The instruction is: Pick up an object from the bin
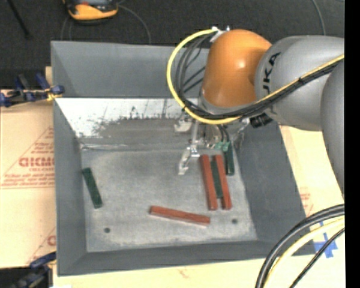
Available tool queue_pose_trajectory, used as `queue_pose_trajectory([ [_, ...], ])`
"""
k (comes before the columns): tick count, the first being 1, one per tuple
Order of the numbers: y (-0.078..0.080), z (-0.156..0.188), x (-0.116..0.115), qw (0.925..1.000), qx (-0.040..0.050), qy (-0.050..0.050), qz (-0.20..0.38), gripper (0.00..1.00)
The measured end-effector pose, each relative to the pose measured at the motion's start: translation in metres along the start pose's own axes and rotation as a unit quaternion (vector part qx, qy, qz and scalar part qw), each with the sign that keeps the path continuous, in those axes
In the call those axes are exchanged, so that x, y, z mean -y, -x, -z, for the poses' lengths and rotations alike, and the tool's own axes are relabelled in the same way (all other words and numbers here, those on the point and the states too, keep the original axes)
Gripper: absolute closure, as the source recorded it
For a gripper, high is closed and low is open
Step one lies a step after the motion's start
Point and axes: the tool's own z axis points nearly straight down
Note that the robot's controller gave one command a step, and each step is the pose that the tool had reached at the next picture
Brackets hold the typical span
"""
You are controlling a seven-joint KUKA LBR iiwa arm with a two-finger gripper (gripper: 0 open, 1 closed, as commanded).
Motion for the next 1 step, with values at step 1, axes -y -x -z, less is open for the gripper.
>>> queue_pose_trajectory([
  [1,-0.0453,-0.0344,0.0084,0.9982,-0.0034,0.000,-0.061,0.00],
])
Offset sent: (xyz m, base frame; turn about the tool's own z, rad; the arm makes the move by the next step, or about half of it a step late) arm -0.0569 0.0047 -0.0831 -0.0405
